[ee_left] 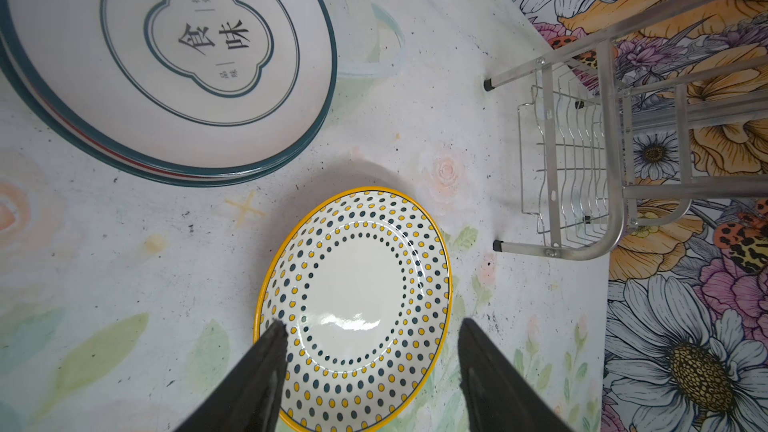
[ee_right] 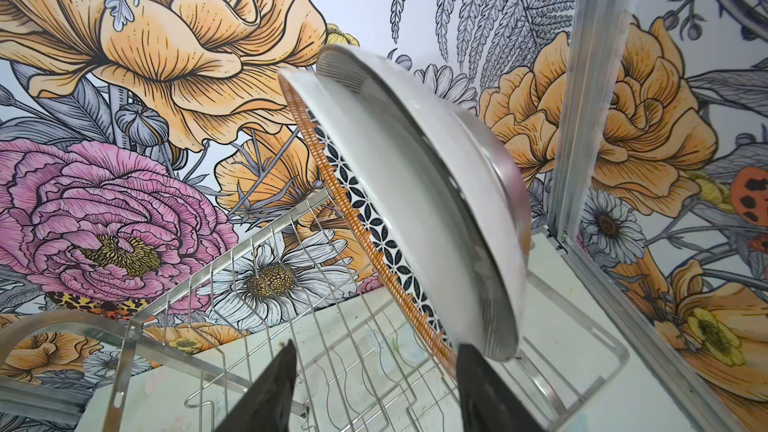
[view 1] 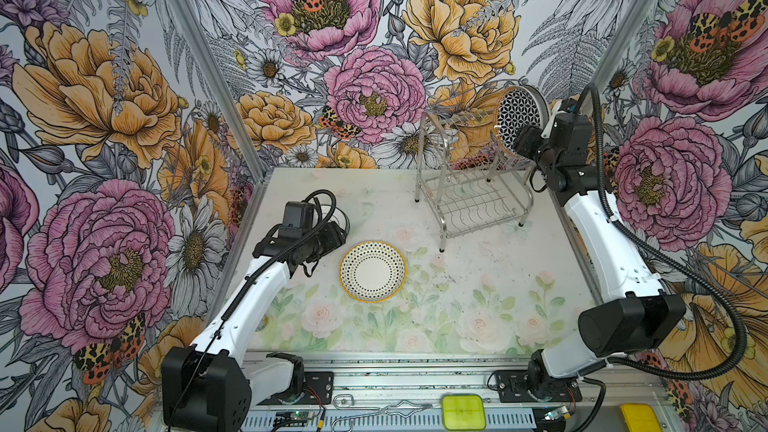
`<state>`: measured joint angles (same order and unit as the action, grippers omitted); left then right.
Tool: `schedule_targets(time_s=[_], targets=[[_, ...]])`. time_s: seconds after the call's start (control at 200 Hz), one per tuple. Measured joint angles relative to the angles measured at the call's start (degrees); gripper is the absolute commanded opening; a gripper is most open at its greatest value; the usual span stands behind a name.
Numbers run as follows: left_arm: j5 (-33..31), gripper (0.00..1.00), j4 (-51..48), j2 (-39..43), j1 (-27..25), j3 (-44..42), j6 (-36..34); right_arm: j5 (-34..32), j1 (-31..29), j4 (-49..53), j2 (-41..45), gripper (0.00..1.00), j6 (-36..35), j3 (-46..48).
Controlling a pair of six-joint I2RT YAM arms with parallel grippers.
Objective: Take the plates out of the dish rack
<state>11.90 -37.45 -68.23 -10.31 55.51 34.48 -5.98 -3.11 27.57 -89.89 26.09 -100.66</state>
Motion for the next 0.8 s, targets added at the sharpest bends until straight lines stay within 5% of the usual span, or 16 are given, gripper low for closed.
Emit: schedule_targets(time_s=[0.801], targets=[[1.95, 0.66, 0.46, 0.52, 1.46, -0.79, -0.39, -5.4, 0.04, -0.2, -0.13, 0.62, -2.12, 2.14]])
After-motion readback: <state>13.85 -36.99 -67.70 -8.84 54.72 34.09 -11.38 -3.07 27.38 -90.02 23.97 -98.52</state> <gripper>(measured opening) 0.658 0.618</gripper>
